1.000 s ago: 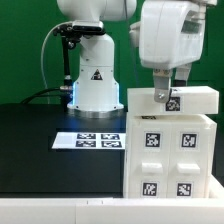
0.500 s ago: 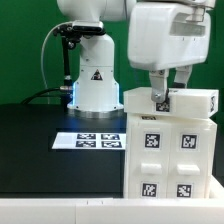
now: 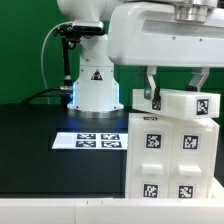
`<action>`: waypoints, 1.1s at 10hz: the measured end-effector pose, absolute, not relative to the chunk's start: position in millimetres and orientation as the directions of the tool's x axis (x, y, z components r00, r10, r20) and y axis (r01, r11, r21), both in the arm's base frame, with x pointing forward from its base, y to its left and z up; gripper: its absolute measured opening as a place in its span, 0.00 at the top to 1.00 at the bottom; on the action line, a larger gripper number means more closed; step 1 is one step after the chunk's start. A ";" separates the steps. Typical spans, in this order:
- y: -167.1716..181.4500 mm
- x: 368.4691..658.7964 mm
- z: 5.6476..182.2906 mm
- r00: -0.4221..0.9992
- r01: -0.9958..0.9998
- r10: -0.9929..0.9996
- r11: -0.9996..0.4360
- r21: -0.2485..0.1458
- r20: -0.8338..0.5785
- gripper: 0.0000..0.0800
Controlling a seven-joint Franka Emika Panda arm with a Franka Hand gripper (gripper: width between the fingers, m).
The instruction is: Assemble cabinet
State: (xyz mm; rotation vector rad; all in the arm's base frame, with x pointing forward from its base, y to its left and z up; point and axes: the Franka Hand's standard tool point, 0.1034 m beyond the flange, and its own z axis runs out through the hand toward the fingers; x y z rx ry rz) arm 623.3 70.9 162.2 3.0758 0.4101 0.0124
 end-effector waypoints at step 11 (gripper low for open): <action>71.5 631.7 160.6 0.451 -0.888 -0.891 -0.454 -0.072 0.047 0.31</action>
Offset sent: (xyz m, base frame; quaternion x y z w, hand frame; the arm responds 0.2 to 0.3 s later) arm 0.0181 -0.0149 0.0061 0.0159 0.0509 0.0573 0.9969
